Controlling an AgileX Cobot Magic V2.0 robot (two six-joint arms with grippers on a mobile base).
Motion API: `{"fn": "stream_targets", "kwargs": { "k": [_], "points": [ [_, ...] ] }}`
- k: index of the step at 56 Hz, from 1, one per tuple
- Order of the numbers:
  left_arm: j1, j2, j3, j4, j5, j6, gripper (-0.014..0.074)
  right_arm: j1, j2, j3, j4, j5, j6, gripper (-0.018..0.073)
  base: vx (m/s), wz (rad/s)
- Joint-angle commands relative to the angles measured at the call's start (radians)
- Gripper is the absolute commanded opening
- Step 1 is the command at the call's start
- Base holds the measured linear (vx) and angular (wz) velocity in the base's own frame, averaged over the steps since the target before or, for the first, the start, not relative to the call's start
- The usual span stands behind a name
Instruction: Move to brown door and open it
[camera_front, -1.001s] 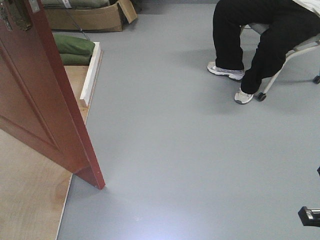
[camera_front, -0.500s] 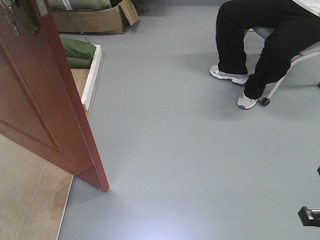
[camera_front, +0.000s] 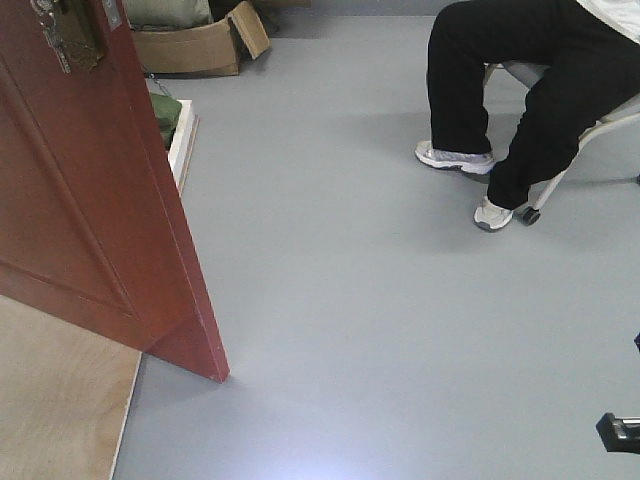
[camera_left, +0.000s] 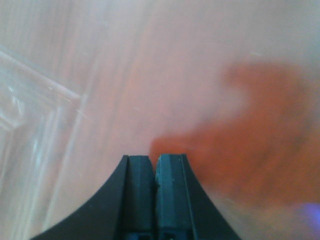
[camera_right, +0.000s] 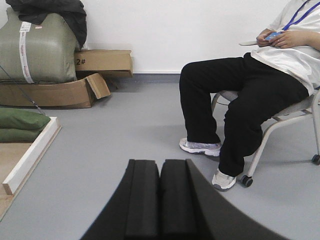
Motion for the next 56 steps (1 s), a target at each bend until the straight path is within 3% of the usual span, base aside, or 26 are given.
{"fn": "stream_targets", "kwargs": {
  "k": [1, 56],
  "points": [
    [-0.009, -0.047, -0.028, 0.001, 0.021, -0.002, -0.0006, -0.001, -0.013, 0.005, -0.003, -0.081, -0.006, 0.0000, 0.15, -0.03],
    [-0.009, -0.047, -0.028, 0.001, 0.021, -0.002, -0.0006, -0.001, -0.013, 0.005, -0.003, -0.081, -0.006, 0.0000, 0.13, -0.04]
  ]
}}
